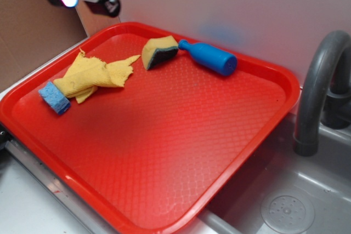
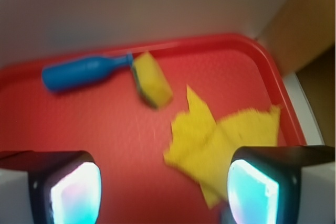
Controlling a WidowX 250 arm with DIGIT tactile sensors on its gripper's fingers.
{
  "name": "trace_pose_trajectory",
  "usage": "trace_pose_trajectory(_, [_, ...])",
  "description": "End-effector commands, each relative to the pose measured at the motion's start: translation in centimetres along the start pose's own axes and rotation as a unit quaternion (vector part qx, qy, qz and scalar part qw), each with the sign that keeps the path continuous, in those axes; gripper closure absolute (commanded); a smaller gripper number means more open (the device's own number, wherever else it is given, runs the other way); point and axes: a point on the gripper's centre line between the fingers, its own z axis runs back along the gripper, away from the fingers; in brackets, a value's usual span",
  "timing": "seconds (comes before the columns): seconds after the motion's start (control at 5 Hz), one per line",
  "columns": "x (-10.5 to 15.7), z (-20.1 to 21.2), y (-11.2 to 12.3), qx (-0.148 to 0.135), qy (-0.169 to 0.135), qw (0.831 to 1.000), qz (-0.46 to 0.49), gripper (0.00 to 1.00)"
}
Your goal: Grab the green sponge.
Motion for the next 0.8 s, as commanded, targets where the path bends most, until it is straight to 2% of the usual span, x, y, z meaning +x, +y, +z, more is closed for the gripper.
trace_pose_trajectory(0.0, [2.9,-3.5,-1.0,-0.088,-0.013,0.996,-0.021,0.0])
trace_pose_trajectory(0.2, [3.3,-7.1,-1.8,-0.099,-0.005,0.994,-0.049,0.0])
trace_pose_trajectory(0.6, [4.5,-11.6,-2.3,-0.081,0.006,0.995,-0.064,0.0])
